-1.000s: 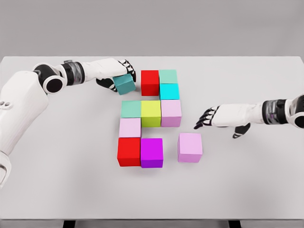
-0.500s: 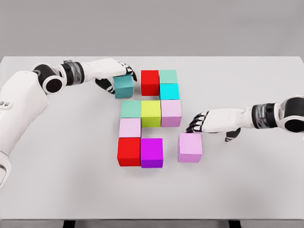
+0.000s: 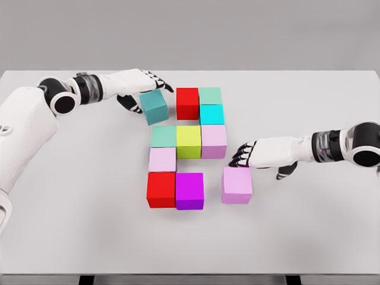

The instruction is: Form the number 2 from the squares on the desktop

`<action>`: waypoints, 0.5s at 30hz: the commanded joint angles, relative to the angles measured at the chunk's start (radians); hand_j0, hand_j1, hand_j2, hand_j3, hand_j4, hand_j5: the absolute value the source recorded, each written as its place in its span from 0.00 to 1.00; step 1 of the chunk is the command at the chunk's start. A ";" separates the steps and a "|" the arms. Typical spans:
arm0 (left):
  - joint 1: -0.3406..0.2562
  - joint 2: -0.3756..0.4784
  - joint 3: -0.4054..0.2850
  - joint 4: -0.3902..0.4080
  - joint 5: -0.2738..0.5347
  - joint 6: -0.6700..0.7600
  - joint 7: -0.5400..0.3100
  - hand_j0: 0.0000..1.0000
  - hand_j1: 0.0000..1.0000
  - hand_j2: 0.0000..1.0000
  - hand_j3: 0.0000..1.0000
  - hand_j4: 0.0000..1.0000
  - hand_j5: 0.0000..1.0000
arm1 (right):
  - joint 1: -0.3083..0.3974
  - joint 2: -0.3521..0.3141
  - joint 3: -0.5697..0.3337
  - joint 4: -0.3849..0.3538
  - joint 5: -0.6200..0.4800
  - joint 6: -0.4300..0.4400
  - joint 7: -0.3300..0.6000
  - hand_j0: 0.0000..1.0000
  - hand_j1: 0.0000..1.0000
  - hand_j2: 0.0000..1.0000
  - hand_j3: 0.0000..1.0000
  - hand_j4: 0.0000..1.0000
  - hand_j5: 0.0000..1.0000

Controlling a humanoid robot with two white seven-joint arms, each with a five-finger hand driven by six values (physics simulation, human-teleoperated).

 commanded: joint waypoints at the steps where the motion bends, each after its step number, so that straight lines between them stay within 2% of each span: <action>1: 0.000 0.014 0.005 -0.007 0.010 0.002 0.001 0.94 0.94 0.94 0.94 0.94 0.94 | 0.000 -0.001 0.000 -0.003 -0.004 0.001 0.000 1.00 1.00 1.00 1.00 1.00 1.00; 3: -0.011 0.033 0.007 -0.011 0.014 0.002 0.001 0.93 0.93 0.93 0.93 0.93 0.93 | 0.000 -0.001 0.000 -0.008 -0.004 0.001 0.000 1.00 1.00 1.00 1.00 1.00 1.00; 5: -0.008 0.037 0.033 -0.016 0.019 0.002 0.001 0.83 0.83 0.83 0.83 0.83 0.83 | 0.002 -0.001 0.000 -0.011 -0.004 0.001 0.000 1.00 1.00 1.00 1.00 1.00 1.00; 6: -0.009 0.063 0.053 -0.016 0.031 0.002 -0.004 0.69 0.69 0.69 0.69 0.69 0.69 | 0.002 -0.001 0.000 -0.011 -0.004 0.001 0.000 1.00 1.00 1.00 1.00 1.00 1.00; 7: -0.008 0.093 0.058 -0.014 0.068 0.002 -0.013 0.66 0.66 0.66 0.66 0.66 0.66 | 0.002 -0.001 0.000 -0.011 -0.004 0.001 0.000 1.00 1.00 1.00 1.00 1.00 1.00; 8: -0.003 0.113 0.056 -0.010 0.120 0.002 -0.025 0.59 0.59 0.59 0.59 0.59 0.59 | 0.002 -0.001 0.000 -0.009 -0.004 0.001 0.000 1.00 1.00 1.00 1.00 1.00 1.00; 10: 0.003 0.120 0.056 -0.004 0.132 0.002 -0.048 0.44 0.44 0.44 0.44 0.44 0.44 | -0.002 -0.001 -0.003 -0.006 -0.004 0.001 0.000 1.00 1.00 1.00 1.00 1.00 1.00; 12: 0.003 0.148 0.058 -0.004 0.135 0.002 -0.053 0.43 0.43 0.43 0.43 0.43 0.43 | -0.005 -0.002 -0.011 0.006 -0.005 0.001 0.000 1.00 1.00 1.00 1.00 1.00 1.00; 15: 0.035 0.151 0.065 -0.001 0.139 0.002 -0.053 0.43 0.43 0.43 0.43 0.43 0.43 | -0.009 -0.002 -0.019 0.049 -0.007 0.001 -0.002 1.00 1.00 1.00 1.00 1.00 1.00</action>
